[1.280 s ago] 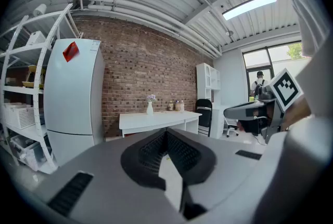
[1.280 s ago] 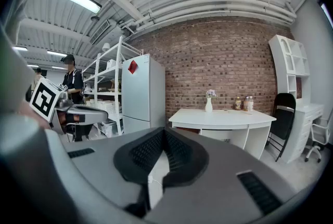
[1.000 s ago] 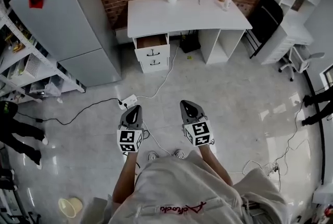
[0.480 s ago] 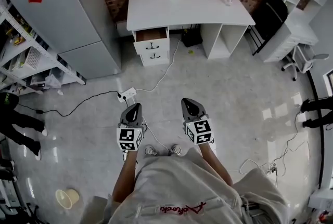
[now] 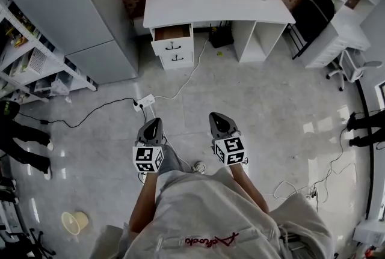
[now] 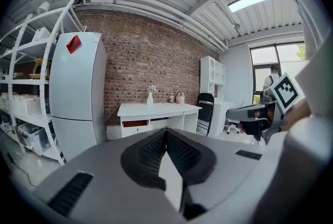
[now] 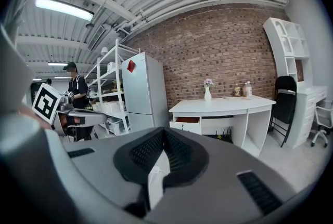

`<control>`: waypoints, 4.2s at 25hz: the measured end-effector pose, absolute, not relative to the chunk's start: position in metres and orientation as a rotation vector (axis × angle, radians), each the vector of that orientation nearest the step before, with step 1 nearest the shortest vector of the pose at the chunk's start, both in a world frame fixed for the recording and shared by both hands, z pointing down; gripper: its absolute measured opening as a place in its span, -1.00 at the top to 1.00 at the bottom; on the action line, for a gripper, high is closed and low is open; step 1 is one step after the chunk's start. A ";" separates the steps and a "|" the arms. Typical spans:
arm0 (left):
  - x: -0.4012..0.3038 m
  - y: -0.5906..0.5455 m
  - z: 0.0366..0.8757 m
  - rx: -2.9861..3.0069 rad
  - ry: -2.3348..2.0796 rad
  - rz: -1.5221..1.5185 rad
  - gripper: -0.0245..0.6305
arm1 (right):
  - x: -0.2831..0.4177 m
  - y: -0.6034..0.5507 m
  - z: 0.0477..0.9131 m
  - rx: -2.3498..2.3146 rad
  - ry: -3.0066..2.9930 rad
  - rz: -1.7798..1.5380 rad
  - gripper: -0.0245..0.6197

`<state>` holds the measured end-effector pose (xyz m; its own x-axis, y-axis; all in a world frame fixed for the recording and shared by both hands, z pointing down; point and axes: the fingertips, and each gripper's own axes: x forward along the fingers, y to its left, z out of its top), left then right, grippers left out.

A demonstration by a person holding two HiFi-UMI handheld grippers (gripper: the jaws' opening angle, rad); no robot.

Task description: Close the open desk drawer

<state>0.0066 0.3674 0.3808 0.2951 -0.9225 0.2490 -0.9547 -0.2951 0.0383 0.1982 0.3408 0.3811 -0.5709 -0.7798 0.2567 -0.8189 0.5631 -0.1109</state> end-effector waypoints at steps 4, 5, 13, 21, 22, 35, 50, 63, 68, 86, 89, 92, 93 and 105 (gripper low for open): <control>0.013 0.360 0.378 2.392 -1.737 0.270 0.89 | 0.204 0.337 0.382 1.353 -2.615 0.332 0.87; 0.013 0.357 0.377 2.396 -1.737 0.267 0.89 | 0.205 0.335 0.382 1.357 -2.615 0.333 0.87; 0.009 0.334 0.385 2.392 -1.718 0.256 0.89 | 0.202 0.312 0.389 1.356 -2.606 0.335 0.87; -0.013 0.281 0.403 2.379 -1.656 0.230 0.89 | 0.177 0.264 0.401 1.385 -2.579 0.360 0.87; -0.017 0.271 0.404 2.378 -1.649 0.227 0.89 | 0.174 0.256 0.403 1.390 -2.572 0.364 0.87; -0.076 0.143 0.415 2.382 -1.558 0.243 0.89 | 0.108 0.134 0.405 1.393 -2.500 0.377 0.87; -0.147 0.004 0.406 2.421 -1.455 0.230 0.89 | 0.024 -0.007 0.385 1.416 -2.448 0.352 0.87; -0.151 -0.046 0.426 2.426 -1.383 0.299 0.89 | 0.012 -0.052 0.406 1.405 -2.423 0.418 0.87; -0.138 -0.061 0.431 2.370 -1.439 0.310 0.89 | 0.018 -0.075 0.407 1.311 -2.468 0.414 0.87; -0.103 -0.076 0.491 2.238 -1.437 0.365 0.89 | 0.037 -0.120 0.478 1.091 -2.447 0.491 0.87; -0.106 -0.075 0.515 2.221 -1.398 0.385 0.89 | 0.033 -0.115 0.501 1.094 -2.416 0.533 0.87; -0.106 -0.077 0.538 2.215 -1.359 0.406 0.89 | 0.030 -0.110 0.525 1.099 -2.383 0.580 0.87; -0.107 -0.078 0.546 2.212 -1.347 0.412 0.89 | 0.030 -0.108 0.535 1.102 -2.370 0.597 0.87; -0.109 -0.093 0.633 2.189 -1.263 0.467 0.89 | 0.026 -0.092 0.637 1.103 -2.269 0.716 0.87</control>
<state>-0.1091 -0.0931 0.6332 0.4944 -0.6727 0.5505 -0.8690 -0.3964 0.2961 0.0263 -0.0925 0.6375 -0.5377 -0.5446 0.6436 -0.8153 0.5303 -0.2324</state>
